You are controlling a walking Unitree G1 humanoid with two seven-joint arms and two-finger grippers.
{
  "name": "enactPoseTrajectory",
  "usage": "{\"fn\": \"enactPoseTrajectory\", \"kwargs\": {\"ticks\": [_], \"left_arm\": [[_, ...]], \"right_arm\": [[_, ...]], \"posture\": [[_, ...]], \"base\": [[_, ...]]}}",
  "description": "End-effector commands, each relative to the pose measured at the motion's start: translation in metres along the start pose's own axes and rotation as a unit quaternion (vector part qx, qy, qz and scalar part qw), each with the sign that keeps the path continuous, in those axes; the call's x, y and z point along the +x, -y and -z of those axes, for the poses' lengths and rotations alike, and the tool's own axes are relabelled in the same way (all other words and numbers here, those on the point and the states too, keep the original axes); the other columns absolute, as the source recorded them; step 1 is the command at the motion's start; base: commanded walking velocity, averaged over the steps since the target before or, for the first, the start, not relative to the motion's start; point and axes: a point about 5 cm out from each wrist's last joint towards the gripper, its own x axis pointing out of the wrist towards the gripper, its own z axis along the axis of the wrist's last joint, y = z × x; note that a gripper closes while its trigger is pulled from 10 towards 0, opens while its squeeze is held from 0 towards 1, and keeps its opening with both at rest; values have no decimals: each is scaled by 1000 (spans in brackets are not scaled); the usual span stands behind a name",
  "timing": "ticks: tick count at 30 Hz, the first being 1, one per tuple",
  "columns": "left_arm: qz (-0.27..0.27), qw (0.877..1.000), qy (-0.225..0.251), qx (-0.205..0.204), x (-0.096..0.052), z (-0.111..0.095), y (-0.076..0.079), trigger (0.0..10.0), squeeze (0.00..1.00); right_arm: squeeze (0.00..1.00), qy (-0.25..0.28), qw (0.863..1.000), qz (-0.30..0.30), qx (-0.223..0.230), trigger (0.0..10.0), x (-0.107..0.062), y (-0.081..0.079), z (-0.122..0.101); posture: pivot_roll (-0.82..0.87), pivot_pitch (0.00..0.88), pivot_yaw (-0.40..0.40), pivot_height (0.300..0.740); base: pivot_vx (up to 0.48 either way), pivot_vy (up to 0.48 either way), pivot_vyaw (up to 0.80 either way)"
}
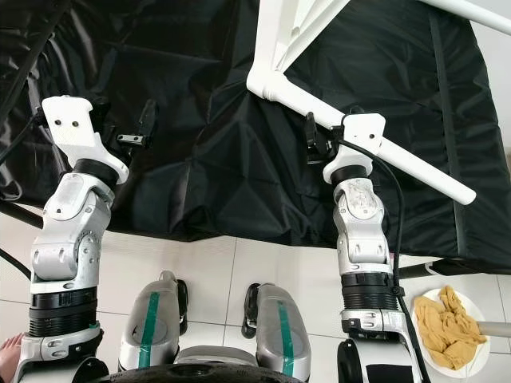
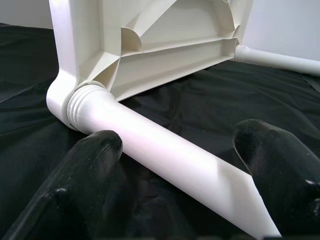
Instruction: Building children table
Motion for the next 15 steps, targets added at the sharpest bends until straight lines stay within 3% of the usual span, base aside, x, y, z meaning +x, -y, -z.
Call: {"fn": "enactPoseTrajectory", "kwargs": {"ticks": [1,15], "left_arm": [[-15,1000,5,0,0,1,0,10000,0],[-18,1000,11,0,-2,0,0,10000,0]], "right_arm": [[0,1,1000,6,-1,10000,-3,2,1],[0,2,1000,4,-3,10000,-5,1,2]], "posture": [[86,73,-43,740],[93,77,-47,740]], "base": [[0,0,0],[0,0,0]]}}
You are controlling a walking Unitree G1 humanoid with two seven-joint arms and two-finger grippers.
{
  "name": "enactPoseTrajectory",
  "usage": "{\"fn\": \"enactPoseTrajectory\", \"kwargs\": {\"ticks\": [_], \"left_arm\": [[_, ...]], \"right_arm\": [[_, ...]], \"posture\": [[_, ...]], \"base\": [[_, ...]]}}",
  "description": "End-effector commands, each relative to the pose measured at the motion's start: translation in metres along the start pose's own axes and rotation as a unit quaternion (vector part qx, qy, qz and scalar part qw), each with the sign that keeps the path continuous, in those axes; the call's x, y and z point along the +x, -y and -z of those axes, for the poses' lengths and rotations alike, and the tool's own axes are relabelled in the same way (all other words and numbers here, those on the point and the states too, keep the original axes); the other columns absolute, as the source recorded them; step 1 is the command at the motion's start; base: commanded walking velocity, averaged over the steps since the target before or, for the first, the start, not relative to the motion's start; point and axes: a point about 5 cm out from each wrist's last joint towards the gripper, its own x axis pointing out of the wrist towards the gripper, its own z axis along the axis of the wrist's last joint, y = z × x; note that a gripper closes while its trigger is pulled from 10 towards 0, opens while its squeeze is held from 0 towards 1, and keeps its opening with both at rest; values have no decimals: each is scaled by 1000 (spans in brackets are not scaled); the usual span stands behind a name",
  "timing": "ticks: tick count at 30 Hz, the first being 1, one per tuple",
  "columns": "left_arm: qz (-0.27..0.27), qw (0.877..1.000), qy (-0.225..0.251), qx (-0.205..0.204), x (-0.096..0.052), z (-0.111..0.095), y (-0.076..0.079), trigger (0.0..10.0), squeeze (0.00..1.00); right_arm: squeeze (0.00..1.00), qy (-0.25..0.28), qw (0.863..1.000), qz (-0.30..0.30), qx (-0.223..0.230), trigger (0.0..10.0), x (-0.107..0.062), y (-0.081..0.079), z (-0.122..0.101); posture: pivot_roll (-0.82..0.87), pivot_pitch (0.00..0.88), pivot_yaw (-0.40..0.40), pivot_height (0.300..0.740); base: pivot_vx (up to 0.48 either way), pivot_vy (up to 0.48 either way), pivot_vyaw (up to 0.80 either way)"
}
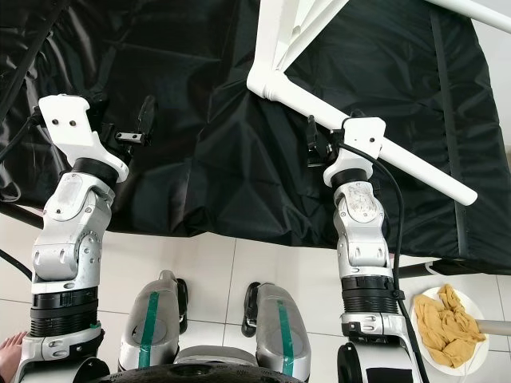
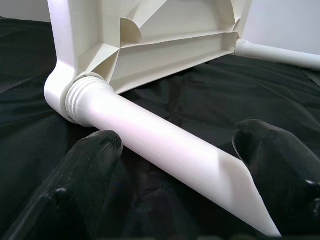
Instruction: Building children table
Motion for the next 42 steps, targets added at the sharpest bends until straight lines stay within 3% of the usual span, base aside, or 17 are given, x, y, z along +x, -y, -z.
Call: {"fn": "enactPoseTrajectory", "kwargs": {"ticks": [1,17,29,42], "left_arm": [[-18,1000,-1,0,-1,2,0,10000,0],[-17,1000,5,10,0,0,-1,10000,0],[10,1000,-1,20,8,-4,-3,10000,0],[10,1000,-5,22,6,-3,-4,10000,0]], "right_arm": [[0,5,1000,3,-3,10000,-2,1,-1],[0,13,1000,7,-5,10000,1,-1,-2],[0,21,999,39,7,10000,-4,-2,-1],[0,27,999,41,9,10000,-2,-4,-1]], "posture": [[93,79,-49,740],[96,68,-40,740],[76,60,31,740],[81,60,24,740]], "base": [[0,0,0],[0,0,0],[0,0,0],[0,0,0]]}}
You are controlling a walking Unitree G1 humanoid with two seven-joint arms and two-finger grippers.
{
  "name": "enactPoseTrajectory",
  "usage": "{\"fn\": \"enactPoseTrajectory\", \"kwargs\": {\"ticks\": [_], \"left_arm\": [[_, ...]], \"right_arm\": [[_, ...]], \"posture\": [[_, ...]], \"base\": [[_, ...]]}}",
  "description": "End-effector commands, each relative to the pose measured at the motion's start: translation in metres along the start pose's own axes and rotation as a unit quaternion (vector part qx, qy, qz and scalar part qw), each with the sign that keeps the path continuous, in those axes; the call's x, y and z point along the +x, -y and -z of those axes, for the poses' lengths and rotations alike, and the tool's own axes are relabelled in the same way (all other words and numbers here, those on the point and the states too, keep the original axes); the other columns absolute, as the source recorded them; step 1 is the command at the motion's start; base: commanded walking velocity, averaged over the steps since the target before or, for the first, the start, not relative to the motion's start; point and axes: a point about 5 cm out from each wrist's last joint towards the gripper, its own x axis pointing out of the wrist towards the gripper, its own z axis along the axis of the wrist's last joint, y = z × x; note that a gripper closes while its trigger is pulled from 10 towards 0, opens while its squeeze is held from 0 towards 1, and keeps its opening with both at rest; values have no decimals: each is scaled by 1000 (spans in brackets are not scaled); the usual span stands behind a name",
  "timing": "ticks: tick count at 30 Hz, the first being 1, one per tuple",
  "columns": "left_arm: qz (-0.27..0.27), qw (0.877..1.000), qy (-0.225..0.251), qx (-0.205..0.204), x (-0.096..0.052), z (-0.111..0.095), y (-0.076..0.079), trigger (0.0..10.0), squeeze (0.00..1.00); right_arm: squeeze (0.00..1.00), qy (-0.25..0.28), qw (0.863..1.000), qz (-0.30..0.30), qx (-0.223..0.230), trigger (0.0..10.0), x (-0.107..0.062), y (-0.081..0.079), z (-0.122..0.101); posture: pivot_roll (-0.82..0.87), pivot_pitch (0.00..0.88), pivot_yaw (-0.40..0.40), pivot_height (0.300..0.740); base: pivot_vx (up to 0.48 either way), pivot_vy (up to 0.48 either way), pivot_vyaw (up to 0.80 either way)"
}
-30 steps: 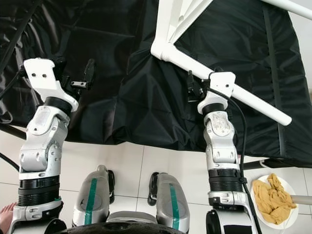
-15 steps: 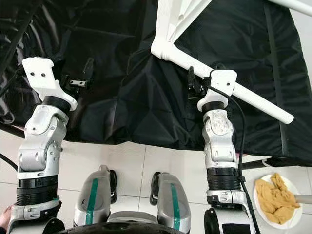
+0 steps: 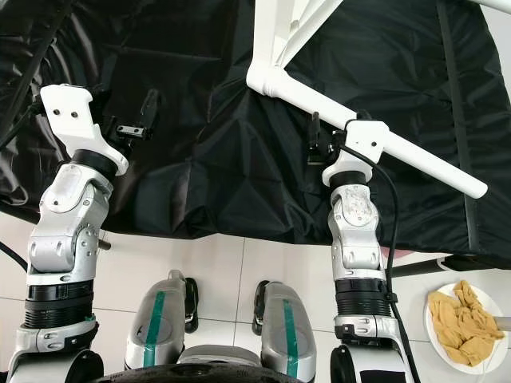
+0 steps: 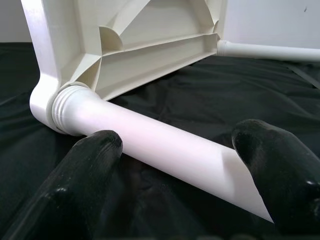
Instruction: Building children table
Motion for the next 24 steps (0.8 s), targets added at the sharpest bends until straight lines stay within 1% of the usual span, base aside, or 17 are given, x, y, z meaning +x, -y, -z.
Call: {"fn": "enactPoseTrajectory", "kwargs": {"ticks": [1,6,9,10,12,13,15,16,18,22,23,24], "left_arm": [[-2,1000,-11,0,-1,4,-1,10000,0],[-4,1000,-14,-3,0,7,3,10000,0],[-4,1000,-18,-1,1,9,4,10000,0],[-2,1000,-23,1,0,10,5,10000,0],[17,999,-40,19,0,14,9,10000,0],[17,999,-40,19,0,14,9,10000,0],[30,998,-43,36,0,15,9,10000,0],[30,998,-43,36,0,15,9,10000,0],[40,998,-39,35,-1,13,8,10000,0],[47,998,-35,37,0,12,8,10000,0],[53,997,-35,36,1,12,9,10000,992],[53,997,-35,36,1,12,9,10000,992]], "right_arm": [[0,1,1000,0,-2,10000,0,-2,1],[0,5,1000,-10,-9,10000,3,0,-1],[0,7,1000,-15,-11,10000,4,0,-1],[0,9,1000,-18,-11,10000,5,0,-2],[0,8,1000,-25,-4,10000,7,-1,-1],[0,8,1000,-25,-4,10000,7,-1,-1],[0,9,999,-33,-1,10000,8,-5,-1],[0,9,999,-33,-1,10000,8,-5,-1],[0,13,999,-52,-1,10000,6,-13,-1],[0,14,998,-55,1,10000,6,-15,-1],[0,16,998,-56,2,10000,6,-15,-2],[0,16,998,-56,2,10000,6,-15,-2]], "posture": [[81,60,24,740],[82,55,-2,740],[86,52,-2,740],[89,52,-2,740],[100,49,-7,740],[100,49,-7,740],[107,48,-8,740],[107,48,-8,740],[107,40,-14,740],[107,39,-15,740],[107,38,-18,740],[107,38,-18,740]], "base": [[0,0,0],[0,0,0],[0,0,0],[0,0,0],[0,0,0],[0,0,0],[0,0,0],[0,0,0],[0,0,0],[0,0,0],[0,0,0],[0,0,0]]}}
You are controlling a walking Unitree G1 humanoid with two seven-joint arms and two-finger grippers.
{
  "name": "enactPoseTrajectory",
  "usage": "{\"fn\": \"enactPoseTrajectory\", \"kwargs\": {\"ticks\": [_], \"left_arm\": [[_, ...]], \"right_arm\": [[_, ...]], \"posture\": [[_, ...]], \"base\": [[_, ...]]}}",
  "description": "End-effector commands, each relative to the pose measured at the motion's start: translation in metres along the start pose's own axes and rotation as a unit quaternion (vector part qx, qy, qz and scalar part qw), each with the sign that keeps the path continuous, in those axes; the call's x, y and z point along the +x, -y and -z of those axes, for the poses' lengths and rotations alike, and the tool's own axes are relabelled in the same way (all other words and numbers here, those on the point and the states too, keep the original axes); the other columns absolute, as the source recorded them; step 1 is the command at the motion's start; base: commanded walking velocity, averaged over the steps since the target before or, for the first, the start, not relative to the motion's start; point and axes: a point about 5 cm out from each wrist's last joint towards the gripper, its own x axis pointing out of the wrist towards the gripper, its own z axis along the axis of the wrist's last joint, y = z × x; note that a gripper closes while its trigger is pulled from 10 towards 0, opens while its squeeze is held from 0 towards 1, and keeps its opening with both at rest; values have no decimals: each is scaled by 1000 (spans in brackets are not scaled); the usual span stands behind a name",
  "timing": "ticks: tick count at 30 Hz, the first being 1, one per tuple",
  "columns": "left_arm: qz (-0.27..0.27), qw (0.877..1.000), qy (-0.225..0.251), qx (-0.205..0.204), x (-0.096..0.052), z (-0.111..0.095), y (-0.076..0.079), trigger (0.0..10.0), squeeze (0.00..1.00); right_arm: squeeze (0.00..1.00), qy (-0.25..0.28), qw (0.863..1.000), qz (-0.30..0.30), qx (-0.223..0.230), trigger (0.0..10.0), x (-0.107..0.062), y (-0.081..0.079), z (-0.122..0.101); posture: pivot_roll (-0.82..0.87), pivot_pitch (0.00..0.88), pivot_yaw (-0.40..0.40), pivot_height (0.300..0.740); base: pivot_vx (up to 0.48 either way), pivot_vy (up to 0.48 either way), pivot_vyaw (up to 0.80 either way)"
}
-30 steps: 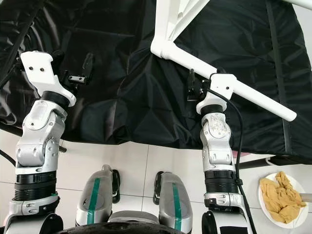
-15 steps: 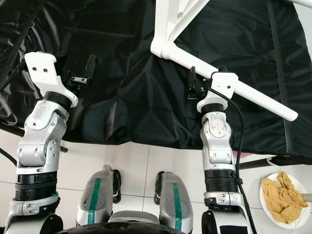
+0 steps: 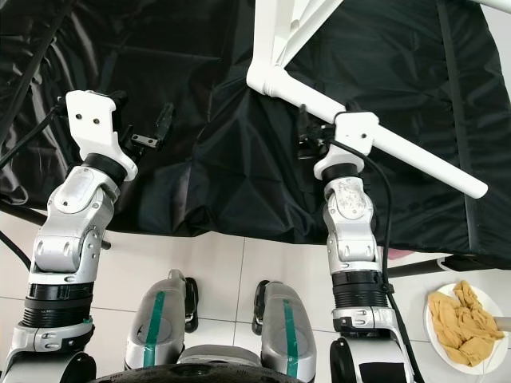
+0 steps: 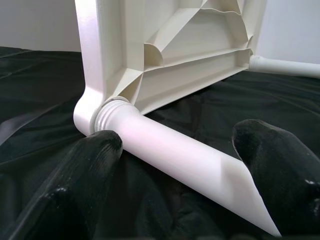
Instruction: Building children table
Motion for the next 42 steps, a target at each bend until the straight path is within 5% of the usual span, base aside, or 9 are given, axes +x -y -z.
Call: {"fn": "enactPoseTrajectory", "kwargs": {"ticks": [1,2,3,5,6,9,10,20,42], "left_arm": [[34,999,-6,-5,2,4,2,10000,1000],[34,999,-6,-5,2,4,2,10000,1000],[45,999,-8,10,7,3,3,10000,1000],[56,998,-18,20,13,4,4,10000,1000],[74,997,-17,26,18,3,7,10000,0],[85,996,-16,29,22,2,9,10000,0],[108,994,-19,18,27,1,14,10000,0],[186,982,-15,-1,54,-9,36,10000,0],[214,977,23,5,127,-59,45,10000,0]], "right_arm": [[0,-3,1000,-6,3,10000,-1,-1,3],[0,-3,1000,-6,3,10000,-1,-1,3],[251,2,1000,-11,7,10000,0,-2,1],[369,7,1000,-19,9,10000,1,-3,0],[329,12,1000,-23,6,10000,1,-4,-2],[329,15,1000,-25,3,10000,1,-4,-2],[0,18,999,-26,1,10000,0,-4,-3],[0,51,998,-21,18,10000,-9,-3,-18],[0,79,996,13,34,10000,-27,-4,-45]], "posture": [[105,34,-19,740],[105,34,-19,740],[104,30,-20,740],[98,30,-18,740],[96,31,-17,740],[96,31,-17,740],[85,31,-12,740],[36,89,-11,740],[-86,200,78,740]], "base": [[0,0,0],[0,0,0],[0,0,0],[0,0,0],[0,0,0],[0,0,0],[0,0,0],[0,0,0],[0,0,0]]}}
